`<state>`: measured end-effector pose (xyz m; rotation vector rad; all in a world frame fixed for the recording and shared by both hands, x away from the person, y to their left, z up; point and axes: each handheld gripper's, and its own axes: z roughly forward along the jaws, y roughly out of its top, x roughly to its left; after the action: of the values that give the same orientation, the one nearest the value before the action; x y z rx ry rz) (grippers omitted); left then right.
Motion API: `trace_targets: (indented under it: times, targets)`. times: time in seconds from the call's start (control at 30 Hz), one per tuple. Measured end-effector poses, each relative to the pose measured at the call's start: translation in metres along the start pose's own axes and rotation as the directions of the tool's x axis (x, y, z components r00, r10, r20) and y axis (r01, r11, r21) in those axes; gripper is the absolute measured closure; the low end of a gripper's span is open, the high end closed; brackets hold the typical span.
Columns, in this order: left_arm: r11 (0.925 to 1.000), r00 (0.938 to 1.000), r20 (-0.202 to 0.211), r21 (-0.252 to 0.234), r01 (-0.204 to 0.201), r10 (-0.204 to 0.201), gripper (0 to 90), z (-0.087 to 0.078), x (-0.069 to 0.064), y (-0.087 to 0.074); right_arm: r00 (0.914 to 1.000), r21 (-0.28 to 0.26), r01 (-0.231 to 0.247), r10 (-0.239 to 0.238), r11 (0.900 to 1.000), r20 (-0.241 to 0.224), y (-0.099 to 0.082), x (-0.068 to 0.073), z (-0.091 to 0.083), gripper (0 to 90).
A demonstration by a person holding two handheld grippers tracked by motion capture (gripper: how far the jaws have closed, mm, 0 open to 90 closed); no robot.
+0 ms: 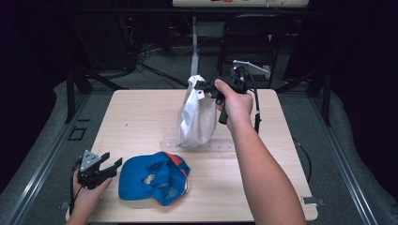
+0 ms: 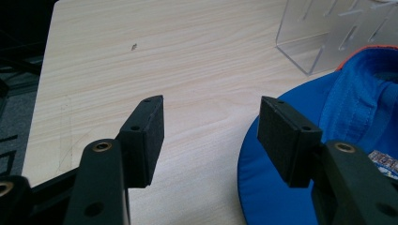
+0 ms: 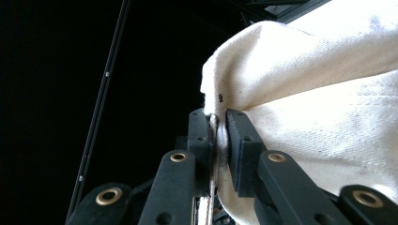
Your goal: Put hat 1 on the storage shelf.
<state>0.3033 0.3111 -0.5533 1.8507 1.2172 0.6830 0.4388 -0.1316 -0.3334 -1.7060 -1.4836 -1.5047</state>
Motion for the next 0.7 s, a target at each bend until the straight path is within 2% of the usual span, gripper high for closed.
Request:
trace_targets:
  times: [0.13,0.3,0.4,0.47,0.5,0.53,0.57,0.6,0.63,0.67,0.7]
  targets:
    - [1.0000,1.0000,0.005,-0.005,-0.002,0.002,42.2,0.001,-0.001,0.000,0.9999,-0.015,-0.014,0.014,0.9998,0.004,0.000,-0.007,-0.005,81.2]
    - [0.9997,0.9997,0.021,-0.021,-0.011,0.011,42.2,0.000,-0.006,0.003,0.9998,-0.017,-0.019,0.019,0.9997,-0.001,-0.001,-0.010,0.000,81.0]
    - [0.9989,0.9987,0.045,-0.042,-0.021,0.023,42.1,-0.003,-0.014,0.008,0.9997,-0.014,-0.023,0.023,0.9996,-0.010,-0.002,-0.010,0.004,80.9]
    - [0.9974,0.9967,0.069,-0.061,-0.039,0.043,42.2,-0.006,-0.025,0.015,0.9994,-0.009,-0.025,0.025,0.9996,-0.025,-0.003,-0.009,0.008,80.8]
    - [0.9948,0.9929,0.096,-0.081,-0.062,0.070,42.2,-0.008,-0.037,0.024,0.9992,-0.003,-0.024,0.023,0.9997,-0.032,-0.004,-0.008,0.011,80.6]
    - [0.9948,0.9929,0.096,-0.081,-0.062,0.070,42.2,-0.008,-0.037,0.024,0.9992,-0.003,-0.024,0.023,0.9997,-0.032,-0.004,-0.008,0.011,80.6]
    - [0.9936,0.9904,0.109,-0.083,-0.077,0.085,42.2,-0.009,-0.044,0.029,0.9992,0.001,-0.021,0.021,0.9998,-0.035,-0.004,-0.007,0.013,80.6]
    - [0.9915,0.9854,0.134,-0.091,-0.094,0.105,42.1,-0.008,-0.052,0.035,0.9991,0.002,-0.021,0.021,0.9998,-0.038,-0.005,-0.006,0.014,80.5]
    - [0.9891,0.9776,0.164,-0.087,-0.118,0.131,42.2,-0.006,-0.064,0.043,0.9990,0.012,-0.014,0.015,0.9998,-0.042,-0.006,-0.004,0.016,80.4]
    - [0.9891,0.9776,0.164,-0.087,-0.118,0.131,42.1,-0.006,-0.064,0.043,0.9990,0.012,-0.014,0.015,0.9998,-0.042,-0.006,-0.004,0.016,80.4]
    - [0.9849,0.9722,0.172,-0.097,-0.143,0.159,42.1,-0.003,-0.073,0.049,0.9990,0.012,-0.014,0.015,0.9998,-0.043,-0.006,-0.002,0.018,80.3]
